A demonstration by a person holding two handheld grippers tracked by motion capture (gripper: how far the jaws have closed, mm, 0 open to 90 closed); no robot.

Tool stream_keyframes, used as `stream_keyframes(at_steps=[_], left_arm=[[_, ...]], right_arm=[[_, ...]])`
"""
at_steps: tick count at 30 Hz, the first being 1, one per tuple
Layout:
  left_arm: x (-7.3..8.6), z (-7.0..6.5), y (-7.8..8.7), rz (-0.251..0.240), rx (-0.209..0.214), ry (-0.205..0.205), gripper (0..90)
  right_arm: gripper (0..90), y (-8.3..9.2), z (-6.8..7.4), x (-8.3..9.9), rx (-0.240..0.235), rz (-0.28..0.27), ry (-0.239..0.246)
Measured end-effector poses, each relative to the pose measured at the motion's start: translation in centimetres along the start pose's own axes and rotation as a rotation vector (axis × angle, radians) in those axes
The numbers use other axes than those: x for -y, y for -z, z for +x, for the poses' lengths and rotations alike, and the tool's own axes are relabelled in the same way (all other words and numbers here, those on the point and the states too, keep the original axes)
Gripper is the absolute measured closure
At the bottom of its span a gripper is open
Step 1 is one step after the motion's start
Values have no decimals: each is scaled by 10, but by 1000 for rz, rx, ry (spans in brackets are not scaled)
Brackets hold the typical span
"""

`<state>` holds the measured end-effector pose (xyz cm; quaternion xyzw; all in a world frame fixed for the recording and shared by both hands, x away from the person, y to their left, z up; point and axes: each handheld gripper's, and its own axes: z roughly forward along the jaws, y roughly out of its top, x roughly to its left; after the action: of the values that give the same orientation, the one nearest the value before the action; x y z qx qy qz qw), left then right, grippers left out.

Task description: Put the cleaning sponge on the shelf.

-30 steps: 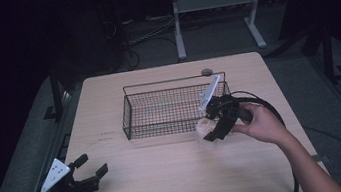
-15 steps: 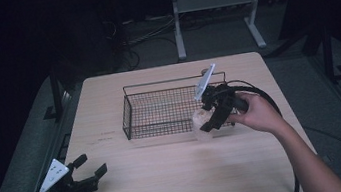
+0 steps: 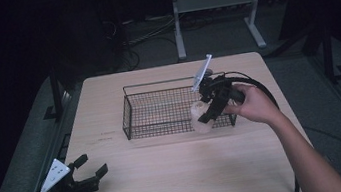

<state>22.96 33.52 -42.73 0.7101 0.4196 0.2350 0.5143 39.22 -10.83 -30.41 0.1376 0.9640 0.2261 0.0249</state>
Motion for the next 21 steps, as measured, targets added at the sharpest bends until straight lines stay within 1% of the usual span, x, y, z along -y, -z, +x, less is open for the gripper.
stream_keyframes(at_steps=[2, 7, 9, 13, 16, 17, 19, 21], left_arm=[[0, 0, 0, 0, 1, 0, 138], [0, 0, 0, -4, 0, -2, 138], [0, 0, 0, -3, 1, 1, 138], [0, 0, 0, -3, 1, 2, 138], [0, -1, 0, -4, 3, 2, 138], [0, -1, 0, -4, 4, 3, 138], [0, -1, 0, -2, 3, -1, 138], [0, -1, 0, -3, 5, -3, 138]], right_arm=[[281, 0, -4, -1, -8, 2, -13], [281, 1, -14, -5, 0, 19, -24], [281, 2, -17, -7, -5, 11, -33], [281, 2, -22, -11, 4, 24, -37], [281, 3, -26, -15, 8, 16, -38], [281, 3, -27, -15, 2, 13, -44], [281, 2, -30, -18, 7, 29, -45], [281, 2, -33, -20, 8, 31, -43]])
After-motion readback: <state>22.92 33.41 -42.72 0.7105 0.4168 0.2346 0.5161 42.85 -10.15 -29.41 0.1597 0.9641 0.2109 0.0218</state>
